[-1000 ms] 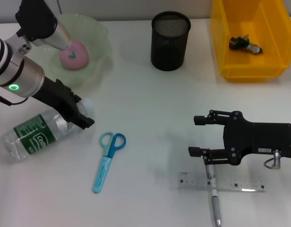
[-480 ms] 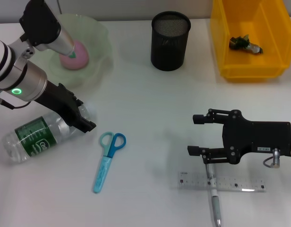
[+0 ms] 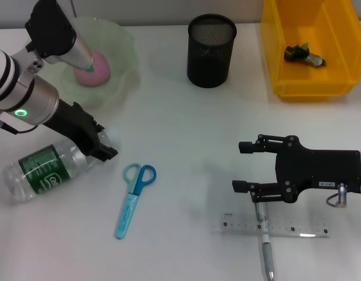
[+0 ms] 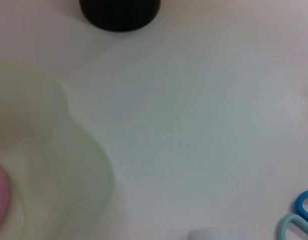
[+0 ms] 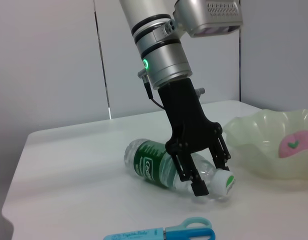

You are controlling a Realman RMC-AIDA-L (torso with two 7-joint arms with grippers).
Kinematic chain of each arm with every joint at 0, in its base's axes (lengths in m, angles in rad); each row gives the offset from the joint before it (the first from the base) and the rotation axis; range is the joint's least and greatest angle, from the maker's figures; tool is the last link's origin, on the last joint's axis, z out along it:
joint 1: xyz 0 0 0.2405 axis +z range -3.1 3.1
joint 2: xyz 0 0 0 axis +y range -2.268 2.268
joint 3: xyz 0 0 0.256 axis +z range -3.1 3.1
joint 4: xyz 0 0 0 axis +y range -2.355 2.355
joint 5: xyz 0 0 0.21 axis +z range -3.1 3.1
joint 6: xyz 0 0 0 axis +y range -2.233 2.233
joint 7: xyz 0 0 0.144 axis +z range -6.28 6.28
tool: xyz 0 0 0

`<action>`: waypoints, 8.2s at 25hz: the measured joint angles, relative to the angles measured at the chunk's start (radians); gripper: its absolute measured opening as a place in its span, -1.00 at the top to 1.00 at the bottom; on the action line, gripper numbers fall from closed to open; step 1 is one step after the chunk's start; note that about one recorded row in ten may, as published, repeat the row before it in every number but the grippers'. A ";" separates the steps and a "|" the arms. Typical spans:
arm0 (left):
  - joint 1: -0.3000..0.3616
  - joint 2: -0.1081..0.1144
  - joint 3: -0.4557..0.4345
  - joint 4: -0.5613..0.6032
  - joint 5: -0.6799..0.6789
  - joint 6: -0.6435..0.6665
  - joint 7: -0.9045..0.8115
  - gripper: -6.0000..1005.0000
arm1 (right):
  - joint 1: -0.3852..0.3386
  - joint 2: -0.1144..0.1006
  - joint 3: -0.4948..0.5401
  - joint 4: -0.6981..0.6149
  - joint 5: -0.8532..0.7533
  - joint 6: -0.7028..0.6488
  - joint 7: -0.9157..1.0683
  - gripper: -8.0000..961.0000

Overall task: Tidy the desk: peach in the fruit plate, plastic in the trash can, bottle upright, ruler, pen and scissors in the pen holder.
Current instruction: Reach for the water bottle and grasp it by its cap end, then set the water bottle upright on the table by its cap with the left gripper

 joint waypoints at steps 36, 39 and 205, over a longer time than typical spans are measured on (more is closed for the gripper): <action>0.022 0.005 0.023 0.107 -0.138 0.102 0.054 0.11 | 0.001 0.000 0.000 -0.003 0.002 -0.002 0.008 -0.65; 0.029 0.006 -0.003 0.128 -0.162 0.122 0.066 0.11 | 0.000 0.000 0.001 -0.003 0.003 -0.004 0.008 -0.65; 0.381 0.054 -0.573 0.026 -0.704 0.110 0.539 0.00 | 0.006 0.003 0.006 -0.026 0.011 -0.040 0.019 -0.65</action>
